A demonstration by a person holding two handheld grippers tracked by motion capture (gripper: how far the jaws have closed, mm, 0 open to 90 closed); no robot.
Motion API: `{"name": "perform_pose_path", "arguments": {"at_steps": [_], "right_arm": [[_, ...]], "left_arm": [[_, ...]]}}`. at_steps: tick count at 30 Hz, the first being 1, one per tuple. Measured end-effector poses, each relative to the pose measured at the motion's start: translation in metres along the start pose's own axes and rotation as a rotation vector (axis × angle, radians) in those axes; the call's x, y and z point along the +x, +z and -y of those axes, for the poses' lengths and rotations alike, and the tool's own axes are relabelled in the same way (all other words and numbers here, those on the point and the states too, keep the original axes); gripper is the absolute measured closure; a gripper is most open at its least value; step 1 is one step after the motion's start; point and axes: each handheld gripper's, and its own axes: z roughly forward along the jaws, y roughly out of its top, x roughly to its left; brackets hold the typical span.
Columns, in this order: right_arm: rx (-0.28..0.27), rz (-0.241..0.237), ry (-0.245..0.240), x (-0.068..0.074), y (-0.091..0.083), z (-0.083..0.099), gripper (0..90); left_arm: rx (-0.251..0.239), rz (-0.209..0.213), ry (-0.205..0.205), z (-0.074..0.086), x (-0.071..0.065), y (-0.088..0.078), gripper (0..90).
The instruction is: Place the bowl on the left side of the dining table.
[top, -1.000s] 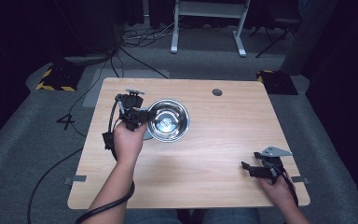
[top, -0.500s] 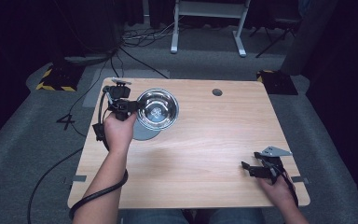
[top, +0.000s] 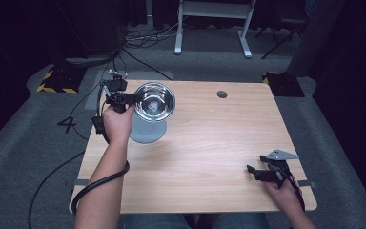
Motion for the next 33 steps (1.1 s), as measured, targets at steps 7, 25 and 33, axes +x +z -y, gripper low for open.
{"name": "perform_pose_path", "arguments": {"at_steps": [7,25,33], "right_arm": [[0.0,0.0,0.0,0.0,0.0,0.0,24.2],[0.002,0.004,-0.009,-0.001,0.0,0.0,24.2],[0.003,0.004,-0.009,-0.001,0.0,0.0,24.1]], "left_arm": [[-0.006,0.039,-0.092,0.0,0.026,0.006,83.2],[0.065,0.0,-0.208,0.014,0.059,0.038,83.2],[0.134,0.004,-0.215,0.02,0.069,0.063,83.2]]}}
